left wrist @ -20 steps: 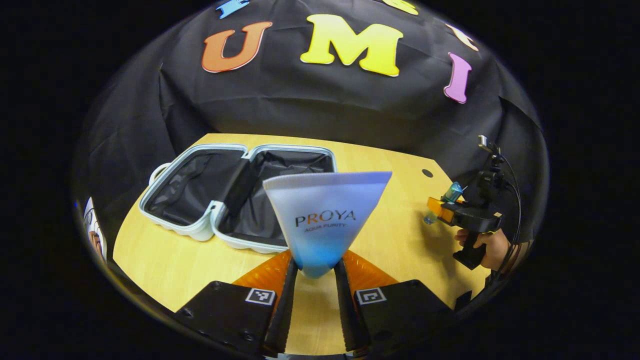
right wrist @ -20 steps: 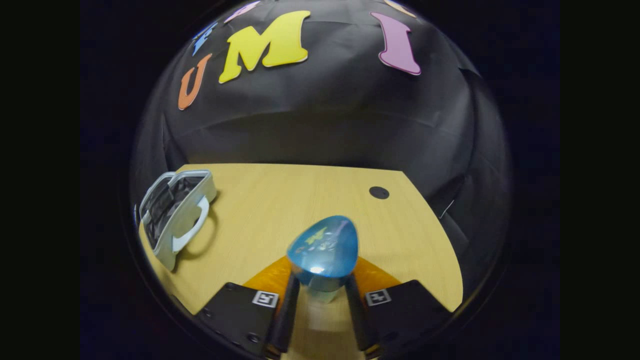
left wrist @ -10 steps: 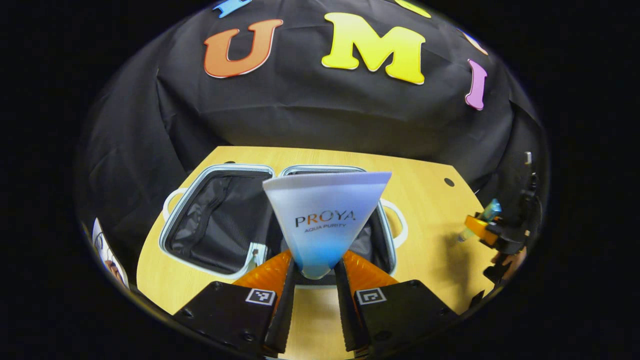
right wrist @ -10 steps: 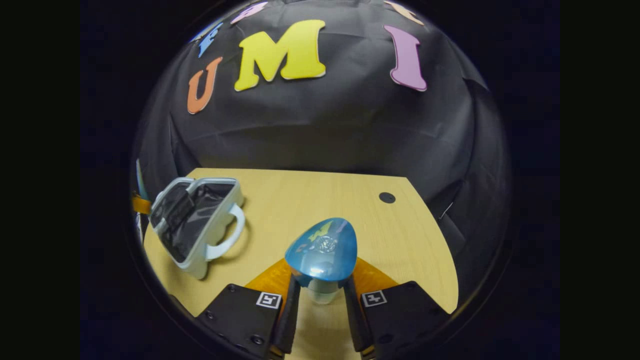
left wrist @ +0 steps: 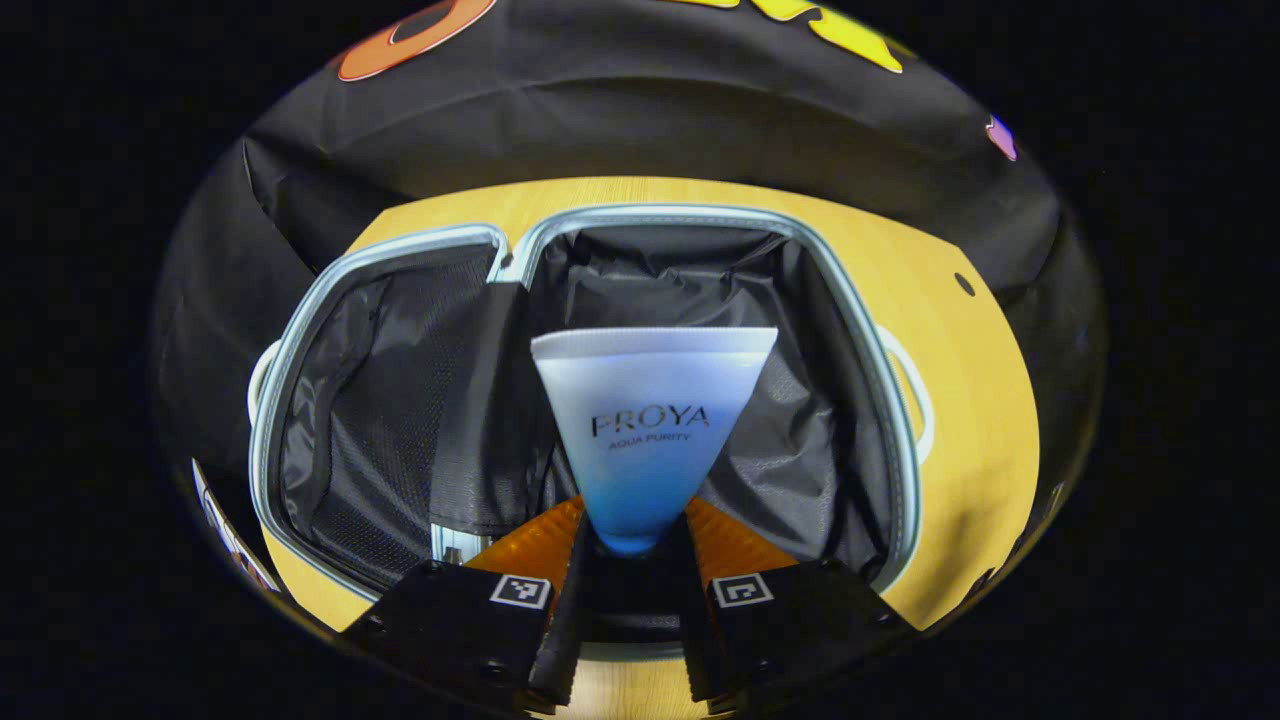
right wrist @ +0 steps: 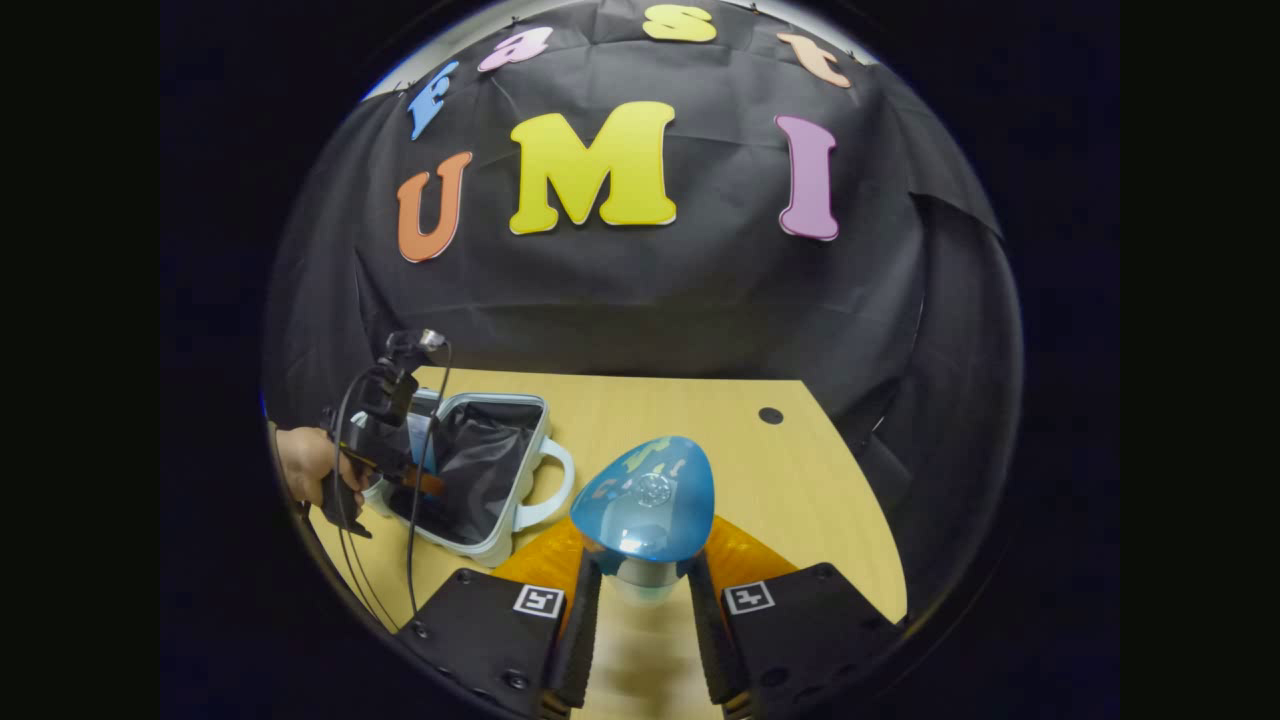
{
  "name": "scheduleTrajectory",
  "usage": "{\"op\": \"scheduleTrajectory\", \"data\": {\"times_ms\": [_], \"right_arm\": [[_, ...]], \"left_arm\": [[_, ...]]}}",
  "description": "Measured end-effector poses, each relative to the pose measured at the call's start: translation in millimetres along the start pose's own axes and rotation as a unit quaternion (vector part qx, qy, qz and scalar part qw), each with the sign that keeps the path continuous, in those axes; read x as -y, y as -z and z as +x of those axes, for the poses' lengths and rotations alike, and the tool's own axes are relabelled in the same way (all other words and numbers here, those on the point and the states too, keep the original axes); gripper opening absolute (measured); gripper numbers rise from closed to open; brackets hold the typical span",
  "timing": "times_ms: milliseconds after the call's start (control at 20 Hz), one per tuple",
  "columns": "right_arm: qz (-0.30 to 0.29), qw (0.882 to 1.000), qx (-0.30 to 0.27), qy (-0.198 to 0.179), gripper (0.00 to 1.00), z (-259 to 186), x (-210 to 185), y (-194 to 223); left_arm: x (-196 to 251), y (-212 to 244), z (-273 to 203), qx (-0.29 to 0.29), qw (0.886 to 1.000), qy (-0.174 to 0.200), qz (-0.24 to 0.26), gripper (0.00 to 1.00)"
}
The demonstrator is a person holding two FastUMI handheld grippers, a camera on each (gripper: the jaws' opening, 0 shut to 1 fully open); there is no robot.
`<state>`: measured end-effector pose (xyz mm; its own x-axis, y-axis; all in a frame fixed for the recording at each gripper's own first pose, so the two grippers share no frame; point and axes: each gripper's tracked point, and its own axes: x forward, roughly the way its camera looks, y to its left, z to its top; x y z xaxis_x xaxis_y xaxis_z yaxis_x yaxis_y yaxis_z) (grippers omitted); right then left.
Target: First open the suitcase, pack the skin care products into it, and then close the suitcase.
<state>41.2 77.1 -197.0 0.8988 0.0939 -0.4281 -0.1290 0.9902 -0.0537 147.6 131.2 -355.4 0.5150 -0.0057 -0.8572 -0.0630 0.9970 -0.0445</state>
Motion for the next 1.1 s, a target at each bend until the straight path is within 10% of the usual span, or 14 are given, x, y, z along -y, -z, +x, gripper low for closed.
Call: {"op": "scheduleTrajectory", "data": {"times_ms": [550, 650, 950, 1100], "right_arm": [[-0.011, 1.0, -0.024, 0.011, 0.41, -37, -2, 12], [-0.014, 1.0, -0.023, -0.002, 0.41, -30, -16, 4], [-0.039, 0.996, -0.016, -0.077, 0.41, 4, -94, -21], [-0.051, 0.991, -0.017, -0.119, 0.41, 26, -144, -27]], "left_arm": [[-2, 0, 22, -0.011, 1.0, -0.007, -0.009, 0.51], [3, 2, 13, 0.003, 1.0, 0.009, -0.025, 0.78], [-3, -20, -50, 0.152, 0.988, 0.007, 0.001, 1.0], [-18, -17, -101, 0.232, 0.973, -0.007, 0.018, 0.94]]}}
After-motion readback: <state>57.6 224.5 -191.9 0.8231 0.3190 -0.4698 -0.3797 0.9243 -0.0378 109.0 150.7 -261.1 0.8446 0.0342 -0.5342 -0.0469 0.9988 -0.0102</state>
